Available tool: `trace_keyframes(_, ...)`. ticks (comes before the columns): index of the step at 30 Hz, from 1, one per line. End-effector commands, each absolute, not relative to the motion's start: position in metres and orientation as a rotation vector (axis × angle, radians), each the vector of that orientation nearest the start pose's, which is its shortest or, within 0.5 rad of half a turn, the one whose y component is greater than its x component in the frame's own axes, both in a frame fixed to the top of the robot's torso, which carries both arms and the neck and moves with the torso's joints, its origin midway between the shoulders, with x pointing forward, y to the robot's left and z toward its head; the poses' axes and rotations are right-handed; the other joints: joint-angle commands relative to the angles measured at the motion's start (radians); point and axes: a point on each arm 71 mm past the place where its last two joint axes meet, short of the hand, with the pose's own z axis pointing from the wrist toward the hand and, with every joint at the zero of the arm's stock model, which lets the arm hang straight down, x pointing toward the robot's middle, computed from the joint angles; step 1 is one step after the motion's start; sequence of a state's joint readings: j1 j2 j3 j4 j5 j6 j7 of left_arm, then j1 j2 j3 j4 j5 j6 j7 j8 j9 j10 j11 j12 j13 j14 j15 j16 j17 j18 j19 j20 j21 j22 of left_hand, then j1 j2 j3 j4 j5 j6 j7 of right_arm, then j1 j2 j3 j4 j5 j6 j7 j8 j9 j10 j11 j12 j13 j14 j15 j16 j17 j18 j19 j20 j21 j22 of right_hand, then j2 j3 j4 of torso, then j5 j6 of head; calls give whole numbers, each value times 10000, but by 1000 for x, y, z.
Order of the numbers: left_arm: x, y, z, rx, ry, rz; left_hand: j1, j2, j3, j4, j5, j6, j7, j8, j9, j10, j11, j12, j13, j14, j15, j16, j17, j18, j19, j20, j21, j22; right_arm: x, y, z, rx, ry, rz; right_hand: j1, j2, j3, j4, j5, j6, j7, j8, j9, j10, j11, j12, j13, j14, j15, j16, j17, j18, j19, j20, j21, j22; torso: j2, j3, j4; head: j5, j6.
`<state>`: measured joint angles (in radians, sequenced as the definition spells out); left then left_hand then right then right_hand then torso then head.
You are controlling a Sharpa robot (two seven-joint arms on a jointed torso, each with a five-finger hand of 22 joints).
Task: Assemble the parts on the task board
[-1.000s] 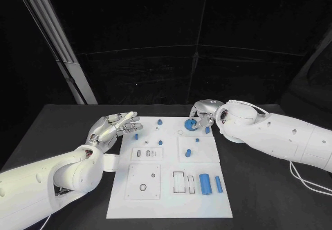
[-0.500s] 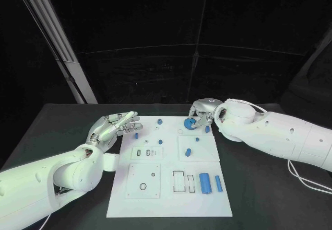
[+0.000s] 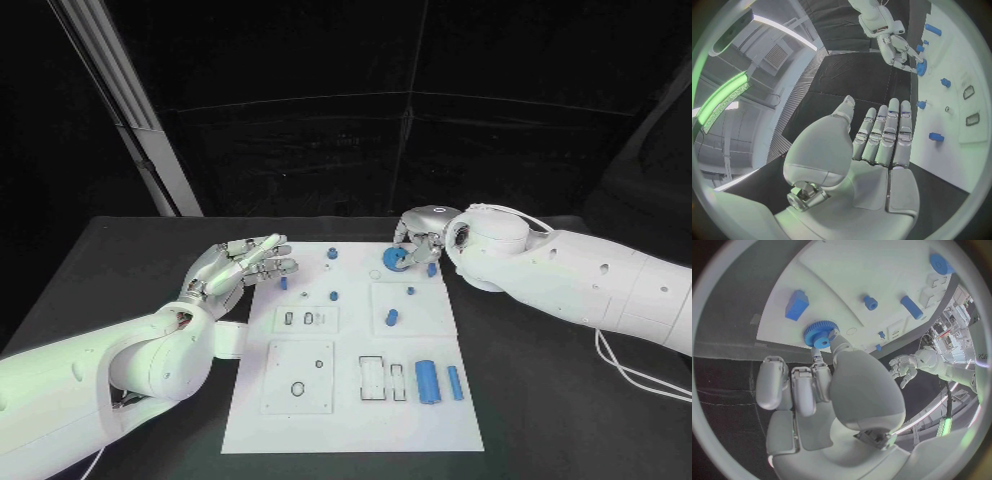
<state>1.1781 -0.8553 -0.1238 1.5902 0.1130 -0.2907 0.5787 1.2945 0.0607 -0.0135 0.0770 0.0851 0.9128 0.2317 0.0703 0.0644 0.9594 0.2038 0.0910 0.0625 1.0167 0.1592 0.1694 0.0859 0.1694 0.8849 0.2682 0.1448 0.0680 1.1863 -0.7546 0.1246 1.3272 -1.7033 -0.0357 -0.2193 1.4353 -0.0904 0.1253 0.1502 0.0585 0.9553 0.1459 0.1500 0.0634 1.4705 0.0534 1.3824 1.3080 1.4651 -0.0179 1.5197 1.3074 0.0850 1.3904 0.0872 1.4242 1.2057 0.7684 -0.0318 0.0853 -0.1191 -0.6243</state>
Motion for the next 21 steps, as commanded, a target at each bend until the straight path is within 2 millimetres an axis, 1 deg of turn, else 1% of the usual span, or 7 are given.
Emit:
trace_keyframes(1,461,197,-203,-11729,13551,-16945,-67,39,-8,-60,21,-83,201,-63,-13,-57,-15,-38,-9,-47,0,-34,-11,126,55,10,-47,-9,537,-222,-171,-2682,18134,2919,-83,-16,40,35,-3,-76,-23,-60,11,-42,28,-37,856,829,8,40,1596,-119,8,59,52,-11,12,4,11,-2,-14)
trace_keyframes(5,461,197,-203,-11738,13576,-16953,-70,41,-9,-67,21,-98,204,-66,-14,-73,-10,-48,-10,-51,3,-40,-12,125,57,12,-55,-10,538,-223,-172,-2659,18187,2875,-111,-5,76,47,53,-88,-20,-84,14,-47,29,-48,851,827,10,35,1587,-118,3,61,48,-18,13,4,11,-4,-28)
trace_keyframes(9,461,197,-203,-11746,13597,-16956,-73,44,-9,-70,22,-106,206,-67,-14,-81,-9,-53,-10,-51,4,-42,-13,126,59,12,-58,-10,539,-224,-174,-2631,18331,2781,-164,27,170,68,214,-42,-22,-101,29,-50,26,-57,853,826,10,32,1584,-117,-3,63,45,-22,9,0,4,-10,-40)
trace_keyframes(12,461,197,-203,-11750,13610,-16963,-77,51,-8,-73,22,-118,208,-69,-15,-94,-5,-60,-10,-50,4,-44,-13,126,63,13,-64,-10,540,-224,-174,-2607,18329,2777,-241,218,349,126,318,121,-13,-77,48,-55,26,-72,854,827,12,33,1591,-117,-5,65,45,-19,8,-1,5,-11,-52)
trace_keyframes(15,461,197,-203,-11751,13614,-16965,-77,51,-8,-73,22,-118,208,-69,-15,-94,-5,-60,-10,-50,4,-44,-13,126,63,13,-64,-10,538,-222,-172,-2592,18096,2906,-240,334,474,122,357,289,-23,-31,65,-41,22,-56,876,829,6,35,1597,-118,0,62,50,-9,6,2,0,-6,-44)
trace_keyframes(18,461,197,-203,-11750,13615,-16969,-77,59,-5,-76,24,-126,209,-69,-15,-101,-4,-64,-10,-49,5,-45,-14,126,66,14,-67,-10,536,-217,-168,-2583,17624,3142,-212,425,641,85,549,556,-94,48,87,-18,-33,-27,910,832,-31,41,1611,-119,13,38,62,15,-1,5,-3,-3,-49)
trace_keyframes(21,461,197,-203,-11745,13609,-16977,-70,79,6,-86,26,-137,211,-67,-14,-111,-2,-70,-8,-45,5,-46,-14,127,72,15,-74,-9,533,-211,-162,-2535,16956,3311,-330,411,760,109,862,854,-196,106,96,7,-131,-9,940,835,-98,43,1619,-122,29,-23,74,39,-8,5,-9,14,-52)
